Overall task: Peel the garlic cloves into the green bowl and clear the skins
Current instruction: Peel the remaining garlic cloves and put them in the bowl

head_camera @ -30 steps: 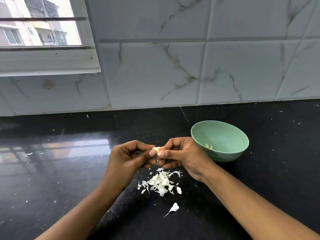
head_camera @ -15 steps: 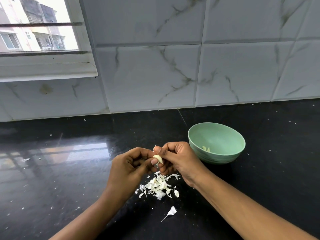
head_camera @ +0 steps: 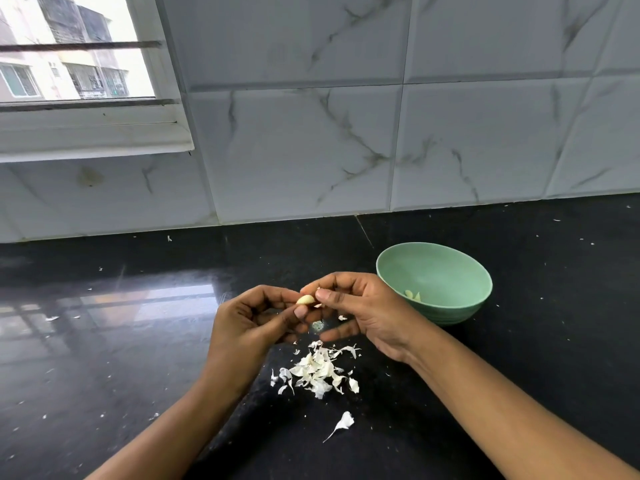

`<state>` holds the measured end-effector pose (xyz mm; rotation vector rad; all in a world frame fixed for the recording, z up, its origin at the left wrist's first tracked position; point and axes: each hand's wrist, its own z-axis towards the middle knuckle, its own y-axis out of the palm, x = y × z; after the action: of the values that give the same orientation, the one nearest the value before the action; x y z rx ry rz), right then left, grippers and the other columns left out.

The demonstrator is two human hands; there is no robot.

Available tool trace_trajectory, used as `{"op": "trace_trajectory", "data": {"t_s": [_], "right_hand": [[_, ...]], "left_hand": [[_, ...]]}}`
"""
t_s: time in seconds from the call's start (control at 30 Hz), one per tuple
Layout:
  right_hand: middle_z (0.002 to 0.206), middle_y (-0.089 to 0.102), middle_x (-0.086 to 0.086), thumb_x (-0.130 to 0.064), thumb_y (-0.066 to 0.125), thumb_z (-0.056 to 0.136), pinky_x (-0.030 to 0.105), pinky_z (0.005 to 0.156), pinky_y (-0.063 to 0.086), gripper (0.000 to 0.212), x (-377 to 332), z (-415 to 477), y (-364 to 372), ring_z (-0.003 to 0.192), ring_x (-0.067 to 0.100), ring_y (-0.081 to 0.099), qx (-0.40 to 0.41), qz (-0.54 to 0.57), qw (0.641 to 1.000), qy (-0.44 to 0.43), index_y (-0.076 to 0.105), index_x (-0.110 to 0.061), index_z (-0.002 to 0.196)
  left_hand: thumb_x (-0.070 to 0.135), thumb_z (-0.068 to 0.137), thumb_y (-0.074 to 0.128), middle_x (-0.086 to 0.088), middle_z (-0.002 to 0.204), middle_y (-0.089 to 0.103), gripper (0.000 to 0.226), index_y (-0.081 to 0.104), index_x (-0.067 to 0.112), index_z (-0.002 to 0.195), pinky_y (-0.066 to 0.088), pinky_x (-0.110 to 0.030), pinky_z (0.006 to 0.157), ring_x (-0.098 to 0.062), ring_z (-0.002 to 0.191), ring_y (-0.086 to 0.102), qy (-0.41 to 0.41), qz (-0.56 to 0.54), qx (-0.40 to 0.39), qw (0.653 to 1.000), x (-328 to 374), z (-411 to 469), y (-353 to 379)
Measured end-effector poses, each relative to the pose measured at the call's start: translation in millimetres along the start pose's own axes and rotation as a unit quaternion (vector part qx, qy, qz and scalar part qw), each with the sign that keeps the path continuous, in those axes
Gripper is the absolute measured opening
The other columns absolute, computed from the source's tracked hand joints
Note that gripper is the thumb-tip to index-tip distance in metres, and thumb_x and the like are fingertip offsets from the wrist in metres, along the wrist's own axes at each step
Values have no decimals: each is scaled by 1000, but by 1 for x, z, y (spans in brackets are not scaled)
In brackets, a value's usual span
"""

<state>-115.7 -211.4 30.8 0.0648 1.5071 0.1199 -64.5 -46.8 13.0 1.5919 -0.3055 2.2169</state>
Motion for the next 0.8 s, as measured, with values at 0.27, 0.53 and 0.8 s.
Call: {"op": "trace_trajectory", "data": {"t_s": [0.27,0.53,0.8], "right_hand": [[73,70,4,6,68,78,20,62,57,14,6,5,-2,70,13,69,38,-30,997,-60,67,-6,87],[72,71,7,-9,79,73,27,57,53,11,10,5,-2,62,16,63,37,-234,957,-169,73,-14,80],[82,72,3,-9,76,75,39,80,57,16,9,6,-8,81,25,69,22,-185,966,-176,73,-24,80]], "left_hand": [[9,64,70,-6,65,68,21,57,7,80,51,-22,44,-17,49,65,-96,-68,-1,993,0,1,3],[29,66,67,-10,58,64,26,63,4,68,50,-20,43,-14,44,60,-169,-25,-52,984,1,2,1],[22,63,75,-12,60,66,18,68,6,63,52,-18,44,-12,47,64,-210,-124,-74,967,0,3,-1]]}}
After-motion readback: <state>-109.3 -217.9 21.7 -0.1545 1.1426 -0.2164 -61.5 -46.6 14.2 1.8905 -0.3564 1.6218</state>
